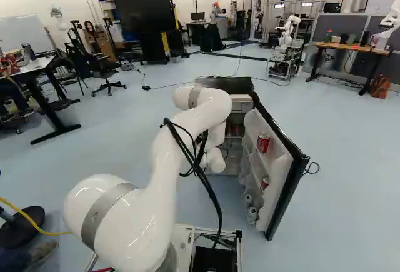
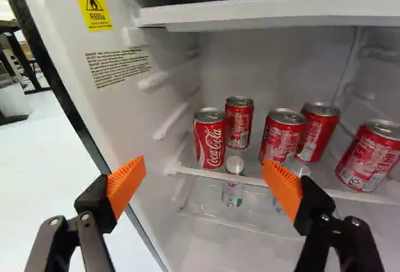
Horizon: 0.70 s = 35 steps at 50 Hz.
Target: Grab a drink from the fridge
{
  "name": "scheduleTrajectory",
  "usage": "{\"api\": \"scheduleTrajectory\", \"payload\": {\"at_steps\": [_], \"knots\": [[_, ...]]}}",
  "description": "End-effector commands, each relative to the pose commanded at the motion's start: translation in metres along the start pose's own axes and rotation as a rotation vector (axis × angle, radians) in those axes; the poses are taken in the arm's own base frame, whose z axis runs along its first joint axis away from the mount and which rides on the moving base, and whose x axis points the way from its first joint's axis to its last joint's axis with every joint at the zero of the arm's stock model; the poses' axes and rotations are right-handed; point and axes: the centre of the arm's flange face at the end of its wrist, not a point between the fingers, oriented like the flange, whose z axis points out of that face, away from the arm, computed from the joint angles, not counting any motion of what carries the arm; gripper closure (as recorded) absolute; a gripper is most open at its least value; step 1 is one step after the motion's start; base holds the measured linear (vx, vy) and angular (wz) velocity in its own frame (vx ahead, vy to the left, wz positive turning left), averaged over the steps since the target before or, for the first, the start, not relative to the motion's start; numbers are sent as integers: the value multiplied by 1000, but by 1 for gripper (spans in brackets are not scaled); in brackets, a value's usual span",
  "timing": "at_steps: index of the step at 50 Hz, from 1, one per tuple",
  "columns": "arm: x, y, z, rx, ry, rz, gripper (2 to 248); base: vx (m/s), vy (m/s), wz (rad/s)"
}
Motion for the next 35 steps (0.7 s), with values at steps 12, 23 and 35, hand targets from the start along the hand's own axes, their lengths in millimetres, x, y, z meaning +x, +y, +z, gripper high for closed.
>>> {"api": "scheduleTrajectory", "payload": {"at_steps": [12, 23, 35], "knots": [[0, 0, 0, 0, 0, -8, 3, 0, 0, 0], [-1, 1, 3, 1, 5, -11, 3, 0, 0, 0], [-1, 3, 8, 2, 14, -17, 3, 0, 0, 0]]}}
